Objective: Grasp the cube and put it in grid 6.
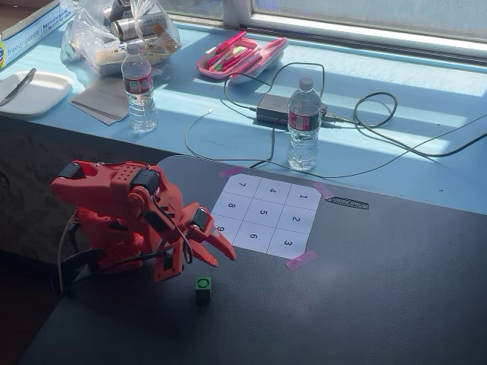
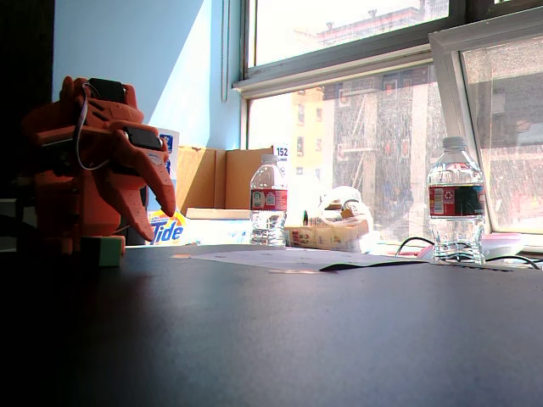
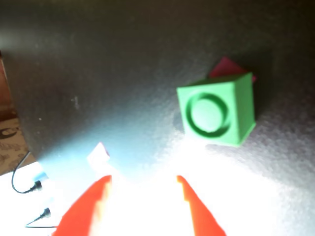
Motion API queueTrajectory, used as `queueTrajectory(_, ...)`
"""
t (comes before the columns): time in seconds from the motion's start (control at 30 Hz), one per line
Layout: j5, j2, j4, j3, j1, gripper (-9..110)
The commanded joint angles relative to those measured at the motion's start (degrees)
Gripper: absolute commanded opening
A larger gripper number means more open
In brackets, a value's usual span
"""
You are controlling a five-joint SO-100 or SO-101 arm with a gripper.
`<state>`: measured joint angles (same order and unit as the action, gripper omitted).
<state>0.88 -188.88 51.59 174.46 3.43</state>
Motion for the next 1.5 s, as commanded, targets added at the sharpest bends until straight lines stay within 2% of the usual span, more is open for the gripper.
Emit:
queueTrajectory(0.0,-0.09,-0.26,-1.05,1.85,0.0,19)
queueTrajectory(1.47,-0.18,-0.26,-0.62,1.58,-0.62,19)
